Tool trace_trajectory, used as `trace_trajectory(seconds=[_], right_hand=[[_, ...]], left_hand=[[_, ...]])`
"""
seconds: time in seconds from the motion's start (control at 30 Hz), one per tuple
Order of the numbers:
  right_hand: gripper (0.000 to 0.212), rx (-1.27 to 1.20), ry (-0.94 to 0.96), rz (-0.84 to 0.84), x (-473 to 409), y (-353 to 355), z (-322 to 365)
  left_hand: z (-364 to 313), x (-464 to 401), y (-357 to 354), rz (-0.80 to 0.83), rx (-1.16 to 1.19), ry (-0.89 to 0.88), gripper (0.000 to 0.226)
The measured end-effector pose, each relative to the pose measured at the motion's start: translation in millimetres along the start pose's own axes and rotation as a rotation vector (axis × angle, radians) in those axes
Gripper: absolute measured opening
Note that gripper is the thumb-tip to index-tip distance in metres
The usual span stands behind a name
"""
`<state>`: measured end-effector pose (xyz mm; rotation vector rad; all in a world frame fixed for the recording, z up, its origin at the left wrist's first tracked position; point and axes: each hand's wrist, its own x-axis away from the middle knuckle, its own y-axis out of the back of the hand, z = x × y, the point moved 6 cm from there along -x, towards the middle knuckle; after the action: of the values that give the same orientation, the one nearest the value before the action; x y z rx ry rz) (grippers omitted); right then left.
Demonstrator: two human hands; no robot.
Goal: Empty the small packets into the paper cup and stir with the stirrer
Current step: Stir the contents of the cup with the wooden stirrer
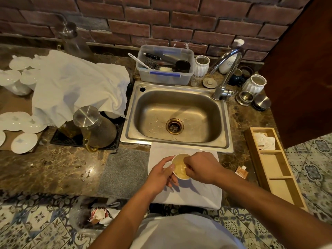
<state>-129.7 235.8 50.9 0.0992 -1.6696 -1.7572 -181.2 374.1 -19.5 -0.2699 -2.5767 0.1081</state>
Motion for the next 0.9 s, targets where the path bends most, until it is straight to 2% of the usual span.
trace_trajectory(seconds=[0.13, 0.37, 0.57, 0.77, 0.9], right_hand=[[0.021, -0.122, 0.018, 0.012, 0, -6, 8], [0.027, -0.074, -0.018, -0.171, -1, -2, -3], [0.024, -0.09, 0.011, -0.077, 4, -9, 1], [0.017, -0.146, -0.054, -0.014, 3, -4, -7], [0.023, -0.017, -0.065, -0.172, 2, 8, -13]], left_hand=[[0, 0, -1, 0.003, -0.011, -0.005, 0.033], [2, -1, 0, -0.007, -0.012, 0.009, 0.03], [0, 0, 0, -0.002, -0.006, 0.008, 0.03], [-1, 0, 0, 0.001, -0.019, 0.003, 0.03], [-1, -1, 0, -0.01, -0.007, 0.004, 0.028]])
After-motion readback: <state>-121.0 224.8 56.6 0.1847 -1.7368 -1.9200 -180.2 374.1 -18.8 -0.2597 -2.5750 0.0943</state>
